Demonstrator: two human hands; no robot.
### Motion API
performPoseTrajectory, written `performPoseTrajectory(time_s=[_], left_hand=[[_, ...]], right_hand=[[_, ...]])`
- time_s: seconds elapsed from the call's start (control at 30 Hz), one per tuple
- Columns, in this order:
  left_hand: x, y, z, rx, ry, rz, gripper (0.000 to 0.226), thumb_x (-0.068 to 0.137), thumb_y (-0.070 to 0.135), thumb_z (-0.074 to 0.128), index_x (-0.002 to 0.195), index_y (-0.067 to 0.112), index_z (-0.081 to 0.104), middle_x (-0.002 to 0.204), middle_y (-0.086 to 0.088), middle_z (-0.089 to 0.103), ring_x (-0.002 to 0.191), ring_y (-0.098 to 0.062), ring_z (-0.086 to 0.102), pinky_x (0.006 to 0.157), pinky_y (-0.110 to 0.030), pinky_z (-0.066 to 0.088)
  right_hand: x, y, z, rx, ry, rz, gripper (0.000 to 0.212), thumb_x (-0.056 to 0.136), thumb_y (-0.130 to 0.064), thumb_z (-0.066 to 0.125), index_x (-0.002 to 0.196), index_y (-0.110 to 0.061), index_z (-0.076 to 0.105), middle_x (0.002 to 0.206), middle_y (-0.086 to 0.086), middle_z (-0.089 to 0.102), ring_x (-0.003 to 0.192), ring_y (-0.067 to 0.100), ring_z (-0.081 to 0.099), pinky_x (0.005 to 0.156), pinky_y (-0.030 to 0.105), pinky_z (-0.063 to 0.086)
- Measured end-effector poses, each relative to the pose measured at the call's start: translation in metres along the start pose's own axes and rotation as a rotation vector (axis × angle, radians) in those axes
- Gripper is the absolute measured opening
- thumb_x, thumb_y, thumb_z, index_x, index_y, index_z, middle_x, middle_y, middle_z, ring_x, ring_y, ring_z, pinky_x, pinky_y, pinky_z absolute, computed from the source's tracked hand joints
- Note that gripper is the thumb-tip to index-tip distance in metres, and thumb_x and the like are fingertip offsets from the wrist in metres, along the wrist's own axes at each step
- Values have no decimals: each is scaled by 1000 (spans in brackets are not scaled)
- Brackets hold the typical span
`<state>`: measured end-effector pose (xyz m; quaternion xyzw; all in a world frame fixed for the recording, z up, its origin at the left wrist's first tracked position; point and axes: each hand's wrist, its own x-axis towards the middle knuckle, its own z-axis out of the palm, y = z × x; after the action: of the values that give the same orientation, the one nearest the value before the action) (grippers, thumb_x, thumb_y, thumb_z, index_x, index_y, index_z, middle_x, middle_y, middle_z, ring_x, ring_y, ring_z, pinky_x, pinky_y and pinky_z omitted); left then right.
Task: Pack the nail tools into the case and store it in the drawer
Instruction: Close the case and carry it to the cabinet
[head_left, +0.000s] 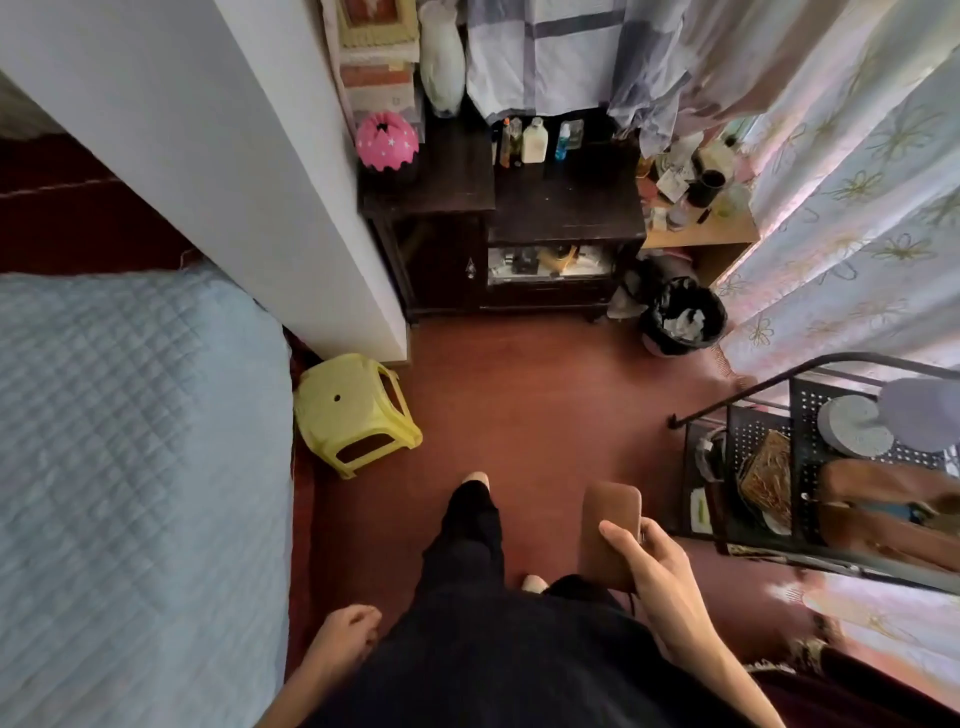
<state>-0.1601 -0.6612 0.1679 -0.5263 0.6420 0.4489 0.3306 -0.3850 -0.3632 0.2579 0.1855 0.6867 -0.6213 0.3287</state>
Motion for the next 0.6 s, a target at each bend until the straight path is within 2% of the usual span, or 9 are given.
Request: performPoseTrajectory(time_s=[0.07,0.13,0.2,0.27,0.4,0.6], left_hand=[[17,45,-20,14,-20,28,16,105,13,55,95,15,68,77,1,63,65,-9,55,51,-9,42],[35,95,-41,4,-34,82,14,106,17,55,104,14,68,85,-4,67,70,-13,60,57,-18,46],[54,150,-59,12,-37,158,17,106,21,54,111,13,68,92,-7,69,73,-14,62,59,-19,46],[69,208,-75,4,-34,220,19,106,23,53,115,13,67,97,-8,71,74,-15,63,61,-22,45],[88,311,-99,-93,-15,315,21,107,28,52,119,21,67,105,-4,73,83,-14,67,69,-25,50],[116,394,-103,-76,-27,301,26,107,27,52,126,17,66,110,-9,73,86,-16,66,68,-25,48]], right_hand=[[18,-21,15,6,24,-14,16,95,-24,78,100,-9,75,91,13,83,84,29,79,88,54,63],[31,-43,28,13,50,-34,16,93,-29,79,99,-14,76,94,14,83,88,32,81,86,51,65],[42,-61,36,27,73,-43,14,93,-32,79,94,-19,77,95,15,83,89,31,81,85,49,64],[55,-76,42,50,92,-29,12,93,-33,79,90,-22,77,97,17,82,89,29,80,86,52,63],[90,-105,47,78,137,-8,9,96,-30,77,91,-23,77,100,19,82,103,43,77,97,62,59],[162,-153,41,97,175,1,13,96,-24,77,100,-12,75,98,18,82,105,46,76,96,63,60]])
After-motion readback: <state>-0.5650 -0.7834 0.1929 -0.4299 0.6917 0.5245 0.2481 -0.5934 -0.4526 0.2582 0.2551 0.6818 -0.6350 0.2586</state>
